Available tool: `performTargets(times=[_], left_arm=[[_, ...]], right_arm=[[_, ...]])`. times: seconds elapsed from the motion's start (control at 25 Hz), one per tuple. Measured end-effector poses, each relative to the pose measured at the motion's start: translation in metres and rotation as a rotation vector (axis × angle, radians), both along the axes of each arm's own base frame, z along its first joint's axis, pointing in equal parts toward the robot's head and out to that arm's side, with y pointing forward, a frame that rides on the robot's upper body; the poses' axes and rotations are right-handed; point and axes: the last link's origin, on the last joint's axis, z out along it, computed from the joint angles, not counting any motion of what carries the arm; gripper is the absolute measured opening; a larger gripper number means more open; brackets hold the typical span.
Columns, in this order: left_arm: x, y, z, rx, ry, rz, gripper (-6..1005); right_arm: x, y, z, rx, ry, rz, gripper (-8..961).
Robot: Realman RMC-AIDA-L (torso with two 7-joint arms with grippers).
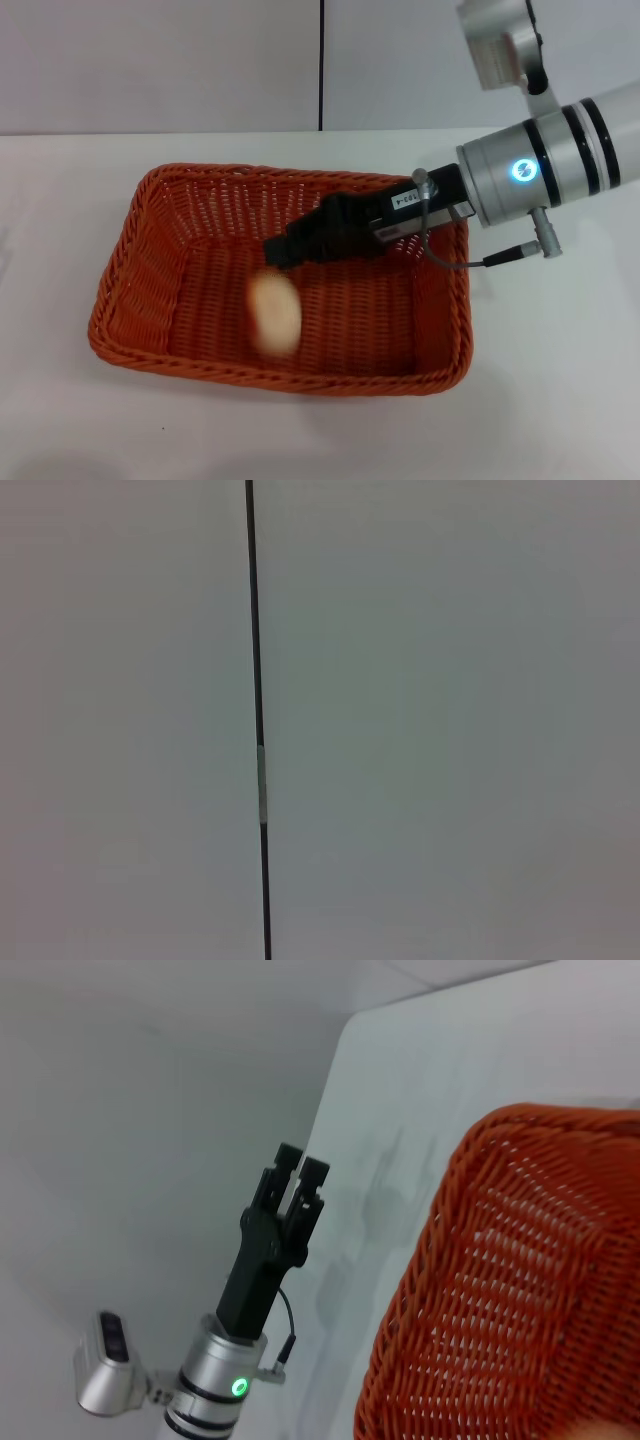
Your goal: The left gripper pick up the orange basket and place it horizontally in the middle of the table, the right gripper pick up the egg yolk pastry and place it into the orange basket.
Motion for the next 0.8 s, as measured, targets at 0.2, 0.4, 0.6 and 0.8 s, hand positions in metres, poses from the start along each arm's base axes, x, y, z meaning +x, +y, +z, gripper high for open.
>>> performTargets(times=[0.2, 0.4, 0.6, 0.8], left_arm=[[0.000, 0.000, 0.000, 0.000, -0.001, -0.001, 654], [-0.001, -0.003, -0.001, 0.004, -0.005, 0.006, 654], [-0.003, -0.007, -0.004, 0.015, 0.003, 0.025, 654], [-0.004, -0.015, -0.011, 0.055, 0.019, 0.052, 654]], right_arm=[[0.012, 0.002, 0.016, 0.053, 0.050, -0.042, 163], [0.012, 0.007, 0.049, 0.146, 0.164, -0.032, 339], [0.009, 0.007, 0.079, 0.303, 0.368, 0.082, 488], [0.019, 0.012, 0.091, 0.527, 0.410, 0.237, 540]])
